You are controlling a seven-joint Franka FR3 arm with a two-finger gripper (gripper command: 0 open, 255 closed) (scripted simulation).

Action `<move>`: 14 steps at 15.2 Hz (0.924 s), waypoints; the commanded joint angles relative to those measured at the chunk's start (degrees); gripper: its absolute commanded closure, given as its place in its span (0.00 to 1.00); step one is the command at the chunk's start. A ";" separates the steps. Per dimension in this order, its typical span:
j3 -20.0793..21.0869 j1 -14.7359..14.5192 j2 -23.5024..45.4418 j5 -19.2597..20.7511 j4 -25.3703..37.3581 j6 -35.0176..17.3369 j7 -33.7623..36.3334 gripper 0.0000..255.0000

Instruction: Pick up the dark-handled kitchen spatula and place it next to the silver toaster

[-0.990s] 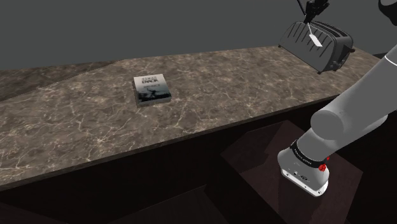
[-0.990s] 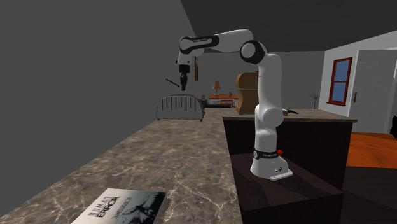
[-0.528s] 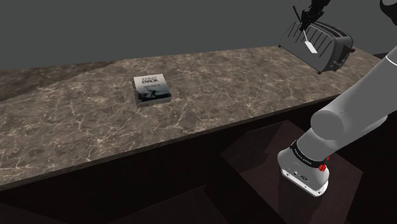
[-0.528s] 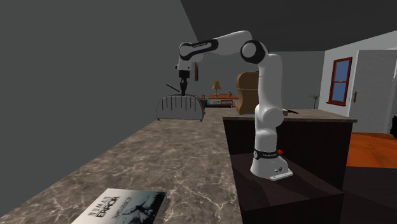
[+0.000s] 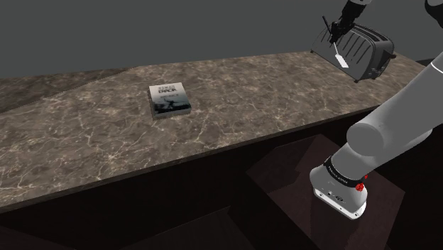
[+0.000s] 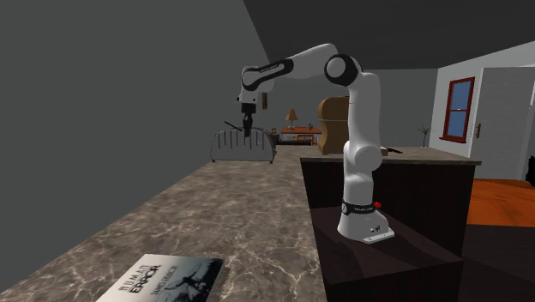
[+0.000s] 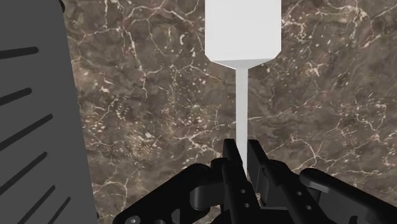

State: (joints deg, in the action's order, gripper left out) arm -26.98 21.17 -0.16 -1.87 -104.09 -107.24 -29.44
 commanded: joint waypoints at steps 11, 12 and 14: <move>-0.06 0.08 1.30 -0.79 -7.96 -9.13 -0.72 1.00; -0.07 0.09 1.51 -0.92 -8.52 -9.87 -0.82 1.00; -0.08 0.12 1.95 -1.19 -9.60 -11.34 -1.05 1.00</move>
State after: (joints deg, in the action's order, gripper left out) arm -27.06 21.29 1.49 -2.88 -113.29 -117.86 -30.38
